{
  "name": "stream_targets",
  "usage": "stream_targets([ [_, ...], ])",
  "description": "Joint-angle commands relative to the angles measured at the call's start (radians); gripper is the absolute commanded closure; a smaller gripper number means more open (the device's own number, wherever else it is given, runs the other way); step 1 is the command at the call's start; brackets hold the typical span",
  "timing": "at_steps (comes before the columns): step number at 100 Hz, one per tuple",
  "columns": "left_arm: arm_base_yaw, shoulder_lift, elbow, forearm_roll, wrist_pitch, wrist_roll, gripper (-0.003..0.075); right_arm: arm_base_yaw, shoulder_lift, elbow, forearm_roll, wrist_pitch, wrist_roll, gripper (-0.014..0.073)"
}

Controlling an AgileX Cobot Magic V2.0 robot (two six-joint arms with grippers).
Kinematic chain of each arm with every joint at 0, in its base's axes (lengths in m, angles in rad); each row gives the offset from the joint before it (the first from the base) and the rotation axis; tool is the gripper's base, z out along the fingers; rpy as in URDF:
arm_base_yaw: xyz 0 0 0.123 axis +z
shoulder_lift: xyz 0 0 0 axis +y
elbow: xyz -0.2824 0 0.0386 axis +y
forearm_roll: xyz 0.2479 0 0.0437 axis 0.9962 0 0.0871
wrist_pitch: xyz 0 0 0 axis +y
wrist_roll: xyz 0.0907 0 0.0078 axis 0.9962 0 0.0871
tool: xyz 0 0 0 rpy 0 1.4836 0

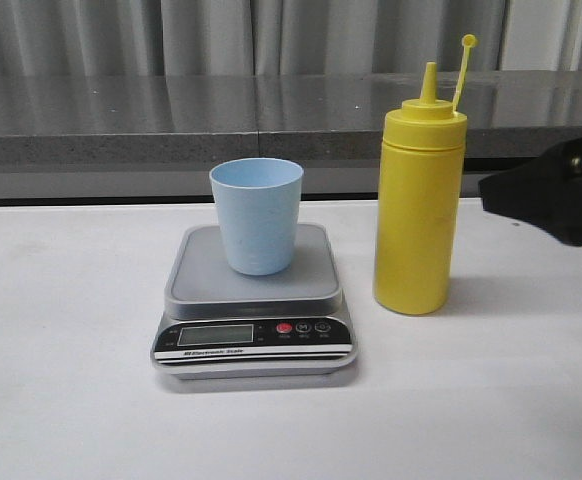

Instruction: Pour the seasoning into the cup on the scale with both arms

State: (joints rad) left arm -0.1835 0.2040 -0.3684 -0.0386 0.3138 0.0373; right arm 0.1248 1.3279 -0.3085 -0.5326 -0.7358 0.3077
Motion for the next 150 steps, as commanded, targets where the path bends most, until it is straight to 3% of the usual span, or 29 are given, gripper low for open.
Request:
stream_targets([
  [1, 0.004, 0.011, -0.029, -0.003, -0.079, -0.007, 0.0738, -0.007, -0.124, -0.014, 0.052, 0.042, 0.021, -0.0052],
  [50, 0.004, 0.011, -0.029, -0.003, -0.079, -0.007, 0.0738, 0.0, -0.694, -0.022, 0.195, 0.552, 0.023, -0.0052],
  [83, 0.004, 0.011, -0.029, -0.003, -0.079, -0.007, 0.0738, 0.0, -0.861, -0.022, 0.194, 0.653, 0.023, -0.0036],
  [97, 0.004, 0.011, -0.029, -0.003, -0.079, -0.007, 0.0738, 0.0, -0.862, -0.022, 0.194, 0.725, 0.023, 0.0091],
  [128, 0.004, 0.011, -0.029, -0.003, -0.079, -0.007, 0.0738, 0.0, -0.862, -0.022, 0.194, 0.719, 0.023, 0.0662],
  [150, 0.004, 0.011, -0.029, -0.003, -0.079, -0.007, 0.0738, 0.0, -0.862, -0.022, 0.194, 0.721, 0.023, 0.066],
])
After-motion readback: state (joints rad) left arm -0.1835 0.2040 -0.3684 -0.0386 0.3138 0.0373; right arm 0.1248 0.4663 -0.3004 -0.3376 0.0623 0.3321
